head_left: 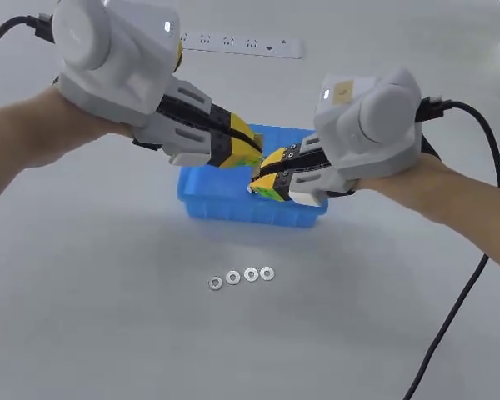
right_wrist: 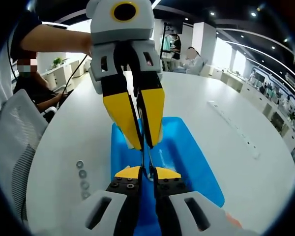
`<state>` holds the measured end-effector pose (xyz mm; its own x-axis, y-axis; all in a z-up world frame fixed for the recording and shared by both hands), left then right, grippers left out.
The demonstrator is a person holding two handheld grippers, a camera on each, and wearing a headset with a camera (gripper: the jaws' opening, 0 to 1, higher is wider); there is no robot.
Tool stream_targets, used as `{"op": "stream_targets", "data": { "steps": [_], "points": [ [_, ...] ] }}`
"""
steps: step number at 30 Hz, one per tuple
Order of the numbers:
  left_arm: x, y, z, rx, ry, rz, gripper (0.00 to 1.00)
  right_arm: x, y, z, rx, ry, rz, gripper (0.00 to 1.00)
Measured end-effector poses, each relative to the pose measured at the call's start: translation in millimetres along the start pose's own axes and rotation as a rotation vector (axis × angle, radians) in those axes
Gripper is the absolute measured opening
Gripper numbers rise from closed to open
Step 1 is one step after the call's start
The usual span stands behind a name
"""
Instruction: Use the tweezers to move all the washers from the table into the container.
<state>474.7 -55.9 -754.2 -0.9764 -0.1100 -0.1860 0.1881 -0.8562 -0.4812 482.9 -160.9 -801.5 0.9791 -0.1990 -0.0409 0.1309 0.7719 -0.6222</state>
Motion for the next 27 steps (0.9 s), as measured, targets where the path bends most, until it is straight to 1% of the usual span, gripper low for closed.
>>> {"op": "stream_targets", "data": {
  "steps": [5, 7, 10, 12, 20, 22, 27],
  "points": [
    [-0.1, -1.7, -1.2, 0.003, -0.009, 0.010, 0.07, 0.5, -0.5, 0.8, -0.005, 0.018, -0.007, 0.10],
    [-0.4, -3.3, 0.6, 0.013, -0.013, 0.019, 0.07, -0.1, -1.9, 3.0, 0.001, 0.022, -0.010, 0.11],
    [0.4, -5.1, 3.0, 0.002, 0.002, 0.018, 0.07, -0.4, -5.1, 8.4, 0.023, 0.029, -0.015, 0.11],
    [1.1, -6.8, 5.4, 0.005, 0.005, 0.020, 0.07, -0.5, -6.1, 10.3, 0.026, 0.030, -0.016, 0.11],
    [6.7, -17.2, 16.8, 0.012, 0.020, 0.021, 0.07, -9.3, -14.0, 19.4, 0.048, 0.007, -0.007, 0.11],
    [8.9, -21.5, 22.4, 0.020, 0.026, 0.019, 0.07, -13.0, -18.2, 23.8, 0.068, -0.006, 0.006, 0.11],
    [13.3, -28.6, 32.7, 0.025, 0.045, 0.016, 0.07, -18.7, -26.0, 32.0, 0.098, -0.018, 0.005, 0.12]
  ]
}}
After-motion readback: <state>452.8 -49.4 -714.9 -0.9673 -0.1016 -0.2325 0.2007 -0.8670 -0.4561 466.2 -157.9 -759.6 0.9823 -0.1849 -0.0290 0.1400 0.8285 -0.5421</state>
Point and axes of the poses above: the centre of the closed fingertips' face, and the gripper's own axes: y roughly forward along the fingers, x roughly to its right, z roughly out of its top, the point moved 8 cm from there along -y, roughly backward along the fingers, and after that the axes turned 8 degrees about y, right-handed, at the moved point
